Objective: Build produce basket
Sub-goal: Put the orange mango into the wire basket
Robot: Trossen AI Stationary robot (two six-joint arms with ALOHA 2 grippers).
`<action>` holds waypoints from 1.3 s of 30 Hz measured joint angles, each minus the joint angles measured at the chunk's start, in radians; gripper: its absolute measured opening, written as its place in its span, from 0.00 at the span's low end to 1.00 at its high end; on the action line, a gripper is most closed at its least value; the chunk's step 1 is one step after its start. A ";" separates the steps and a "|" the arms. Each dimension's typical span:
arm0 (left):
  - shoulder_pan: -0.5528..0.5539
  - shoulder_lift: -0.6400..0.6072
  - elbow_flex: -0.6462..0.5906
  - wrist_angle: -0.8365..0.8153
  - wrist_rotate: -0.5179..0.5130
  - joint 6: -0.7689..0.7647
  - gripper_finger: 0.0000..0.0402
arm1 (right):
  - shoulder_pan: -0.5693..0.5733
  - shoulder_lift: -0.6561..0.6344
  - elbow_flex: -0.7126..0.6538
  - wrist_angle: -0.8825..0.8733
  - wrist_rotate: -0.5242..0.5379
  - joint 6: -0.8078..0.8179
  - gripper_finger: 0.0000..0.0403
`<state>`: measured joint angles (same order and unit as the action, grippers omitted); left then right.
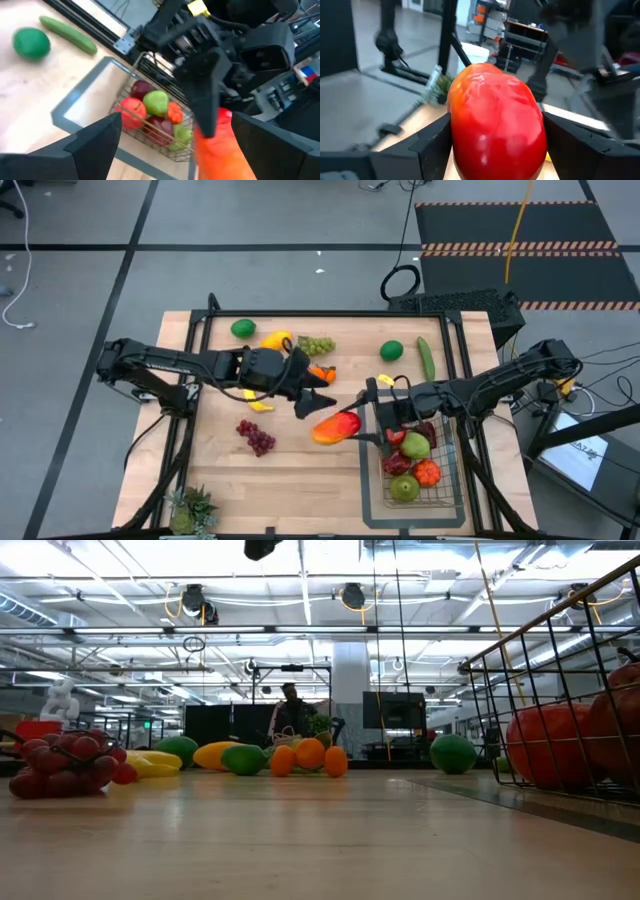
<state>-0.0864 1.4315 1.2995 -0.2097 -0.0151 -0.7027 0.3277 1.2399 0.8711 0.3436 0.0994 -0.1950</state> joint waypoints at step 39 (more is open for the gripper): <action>-0.078 -0.252 0.000 -0.403 -0.091 0.143 0.61 | 0.347 -0.289 0.000 -0.616 0.003 1.552 0.66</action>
<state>-0.1644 1.1793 1.2995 -0.6124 -0.1062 -0.5595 0.6742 0.9508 0.8715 -0.2727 0.1023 1.3566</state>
